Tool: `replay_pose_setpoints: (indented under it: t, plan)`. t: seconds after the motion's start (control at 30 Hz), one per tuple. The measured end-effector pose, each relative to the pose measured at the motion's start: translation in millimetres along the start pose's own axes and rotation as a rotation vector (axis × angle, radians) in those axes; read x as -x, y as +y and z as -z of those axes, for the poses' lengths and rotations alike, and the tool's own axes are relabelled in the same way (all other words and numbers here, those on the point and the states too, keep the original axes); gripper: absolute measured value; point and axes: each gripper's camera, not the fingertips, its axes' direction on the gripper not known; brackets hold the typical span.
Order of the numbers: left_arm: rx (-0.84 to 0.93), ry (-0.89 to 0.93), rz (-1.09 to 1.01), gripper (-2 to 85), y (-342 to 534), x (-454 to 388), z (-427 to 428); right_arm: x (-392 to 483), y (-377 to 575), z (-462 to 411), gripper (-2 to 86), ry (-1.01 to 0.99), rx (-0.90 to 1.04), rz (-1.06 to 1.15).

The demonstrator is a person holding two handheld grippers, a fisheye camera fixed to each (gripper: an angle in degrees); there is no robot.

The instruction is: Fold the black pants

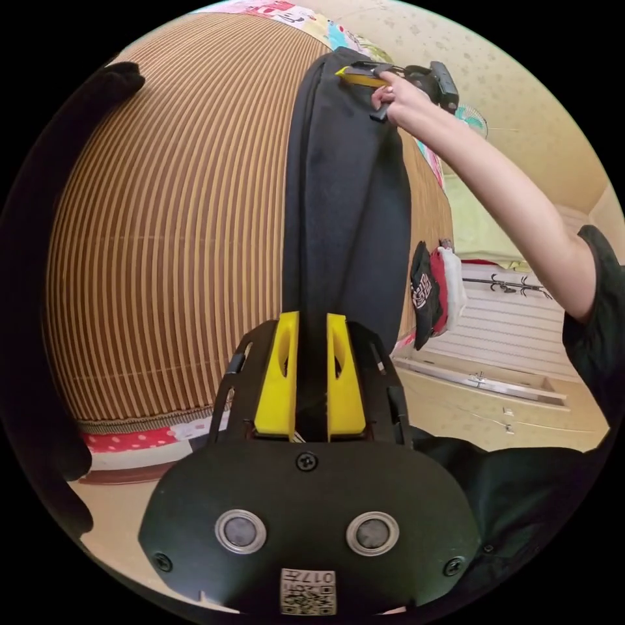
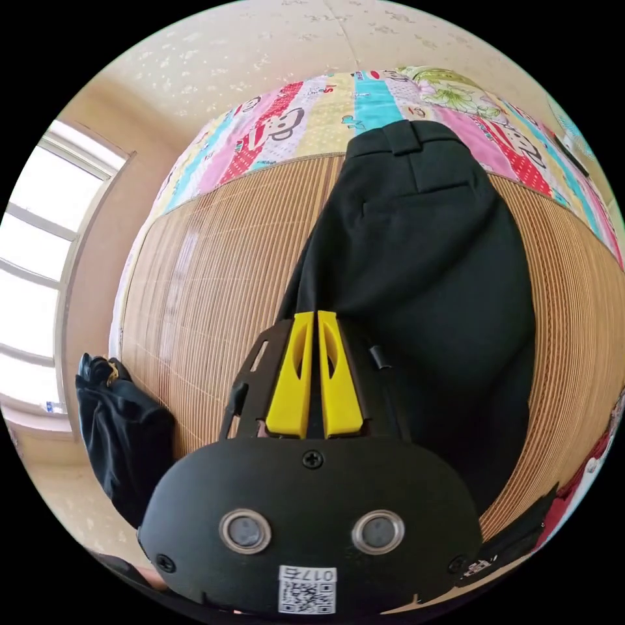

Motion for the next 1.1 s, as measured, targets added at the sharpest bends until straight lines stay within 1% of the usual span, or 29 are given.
replay_pose_setpoints:
  t: [0.07, 0.1, 0.13, 0.2, 0.23, 0.3, 0.33, 0.37, 0.43, 0.5, 0.53, 0.6, 0.67, 0.8, 0.87, 0.93, 1.03, 1.1]
  plan:
    - [0.030, 0.005, -0.011, 5.6, 2, 6, -3, 7, 2, 33, 1.7, -0.090, -0.126, -0.042]
    - [0.034, 0.016, -0.010, 5.4, 3, 7, -4, 9, 1, 38, 1.7, -0.114, -0.146, -0.049]
    - [0.036, 0.046, -0.010, 5.0, 4, 10, -5, 14, -3, 39, 1.5, -0.151, -0.146, -0.060]
    - [0.053, 0.058, -0.011, 3.6, 3, 13, -7, 21, -13, 23, 1.7, -0.113, -0.093, -0.048]
    - [0.061, 0.056, -0.016, 3.2, 3, 13, -8, 21, -19, 4, 2.0, -0.062, -0.037, -0.038]
    - [0.073, 0.057, -0.020, 2.7, 2, 14, -6, 9, -24, -27, 3.1, -0.087, 0.103, -0.074]
    - [0.074, 0.058, -0.019, 2.4, 3, 14, -3, 1, -22, -27, 3.9, -0.171, 0.115, -0.085]
    - [0.071, 0.054, -0.018, 2.1, 3, 14, 0, -3, -15, -10, 4.9, -0.260, 0.062, -0.038]
    - [0.061, 0.054, -0.019, 2.2, 3, 15, 7, -8, 4, 23, 5.5, -0.285, 0.005, 0.042]
    - [0.021, 0.074, -0.011, 3.1, 0, 17, 17, -23, 32, 56, 6.3, -0.233, -0.010, 0.069]
    - [-0.013, 0.111, -0.001, 5.3, -6, 21, 24, -40, 54, 76, 7.2, -0.207, -0.002, 0.066]
    - [-0.048, 0.172, 0.022, 8.8, -21, 29, 31, -74, 90, 99, 8.5, -0.215, 0.039, 0.047]
    - [-0.067, 0.215, 0.045, 12.0, -47, 39, 35, -126, 142, 118, 9.4, -0.284, 0.106, -0.013]
    - [-0.086, 0.202, 0.054, 12.5, -89, 48, 42, -197, 207, 125, 10.3, -0.334, 0.184, -0.163]
    - [-0.039, 0.257, 0.020, 12.4, -114, 51, 38, -227, 223, 118, 12.1, -0.395, 0.262, -0.205]
    - [0.027, 0.297, 0.006, 12.3, -125, 51, 29, -237, 227, 109, 13.0, -0.476, 0.315, -0.180]
    - [0.080, 0.255, -0.049, 11.4, -123, 42, 26, -243, 232, 98, 13.0, -0.601, 0.393, -0.125]
    - [0.123, 0.256, -0.068, 11.3, -116, 40, 24, -249, 237, 102, 13.3, -0.641, 0.359, -0.132]
